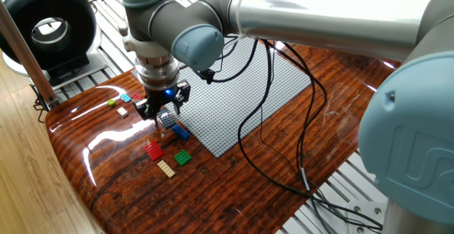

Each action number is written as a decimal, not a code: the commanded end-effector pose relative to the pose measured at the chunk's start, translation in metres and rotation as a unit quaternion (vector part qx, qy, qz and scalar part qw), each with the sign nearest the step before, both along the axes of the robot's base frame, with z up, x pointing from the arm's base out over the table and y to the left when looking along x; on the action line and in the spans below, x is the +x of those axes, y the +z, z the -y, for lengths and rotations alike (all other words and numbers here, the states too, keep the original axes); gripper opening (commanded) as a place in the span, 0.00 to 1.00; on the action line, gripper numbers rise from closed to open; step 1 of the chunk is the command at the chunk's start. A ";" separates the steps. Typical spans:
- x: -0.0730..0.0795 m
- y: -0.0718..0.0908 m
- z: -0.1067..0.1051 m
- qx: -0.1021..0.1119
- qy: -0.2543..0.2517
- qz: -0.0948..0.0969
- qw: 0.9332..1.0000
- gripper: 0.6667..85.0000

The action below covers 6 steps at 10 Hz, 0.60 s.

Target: Build with small Lego blocks

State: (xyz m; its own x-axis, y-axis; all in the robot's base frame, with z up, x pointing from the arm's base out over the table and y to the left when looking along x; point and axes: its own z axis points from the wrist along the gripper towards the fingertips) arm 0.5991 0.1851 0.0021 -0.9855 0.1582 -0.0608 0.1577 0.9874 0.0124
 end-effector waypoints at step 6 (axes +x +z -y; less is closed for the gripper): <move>0.005 -0.002 -0.006 0.007 -0.002 0.001 1.000 0.67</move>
State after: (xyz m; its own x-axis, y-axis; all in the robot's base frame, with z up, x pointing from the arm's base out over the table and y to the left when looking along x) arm 0.6020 0.1890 0.0001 -0.9856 0.1574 -0.0615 0.1567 0.9875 0.0158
